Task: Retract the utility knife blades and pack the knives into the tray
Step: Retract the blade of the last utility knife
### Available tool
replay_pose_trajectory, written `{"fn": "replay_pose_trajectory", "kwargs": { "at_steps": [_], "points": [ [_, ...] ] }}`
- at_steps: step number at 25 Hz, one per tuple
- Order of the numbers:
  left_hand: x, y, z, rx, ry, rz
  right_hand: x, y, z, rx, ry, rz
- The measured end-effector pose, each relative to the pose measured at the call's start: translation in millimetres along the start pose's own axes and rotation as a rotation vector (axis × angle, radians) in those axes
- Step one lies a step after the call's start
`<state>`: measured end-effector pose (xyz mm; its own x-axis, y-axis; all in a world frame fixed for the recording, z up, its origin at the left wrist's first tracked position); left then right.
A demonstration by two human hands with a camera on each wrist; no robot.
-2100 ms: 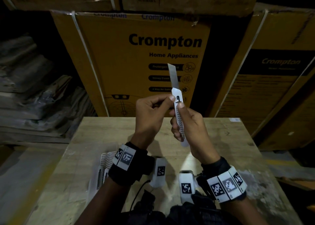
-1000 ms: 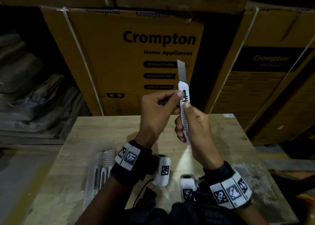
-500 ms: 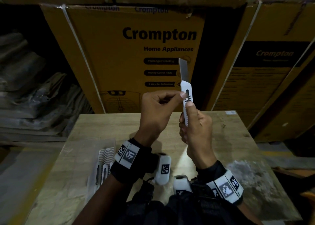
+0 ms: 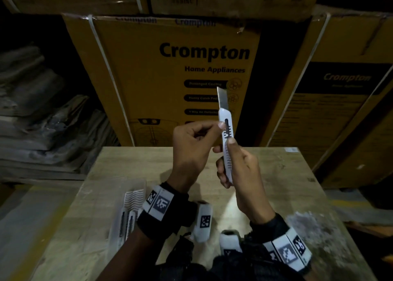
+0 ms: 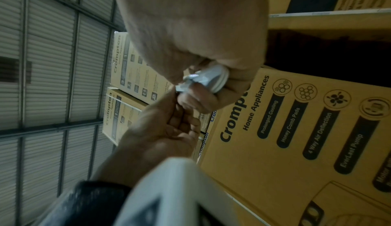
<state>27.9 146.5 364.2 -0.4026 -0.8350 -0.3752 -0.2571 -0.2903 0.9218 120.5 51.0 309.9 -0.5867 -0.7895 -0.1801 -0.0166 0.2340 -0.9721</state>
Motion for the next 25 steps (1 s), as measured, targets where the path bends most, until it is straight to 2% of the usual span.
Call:
{"fn": "replay_pose_trajectory", "kwargs": {
  "at_steps": [6, 10, 16, 25],
  "points": [
    [2, -7, 8, -0.003, 0.056, -0.019, 0, 7, 2, 0.082, 0.039, -0.151],
    [4, -4, 9, 0.026, 0.045, -0.048, 0, -1, 1, 0.061, 0.068, -0.082],
    [4, -6, 8, 0.071, 0.027, -0.018, 6, 0, -7, -0.005, 0.103, -0.031],
    [-2, -4, 18, 0.059, 0.063, -0.017, 10, 5, -18, -0.032, -0.065, -0.035]
  ]
}}
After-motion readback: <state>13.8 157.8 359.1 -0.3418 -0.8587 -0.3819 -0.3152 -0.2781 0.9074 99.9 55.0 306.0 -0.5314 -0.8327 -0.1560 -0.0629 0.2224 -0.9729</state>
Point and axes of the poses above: each hand's wrist, its own x-axis away from the middle knuckle, its own z-axis out of the back of the hand, y = z × x, the point moved 9 cm from there along -x, towards the middle knuckle, and after that the axes turned 5 degrees about z, right-handed, at the moved point
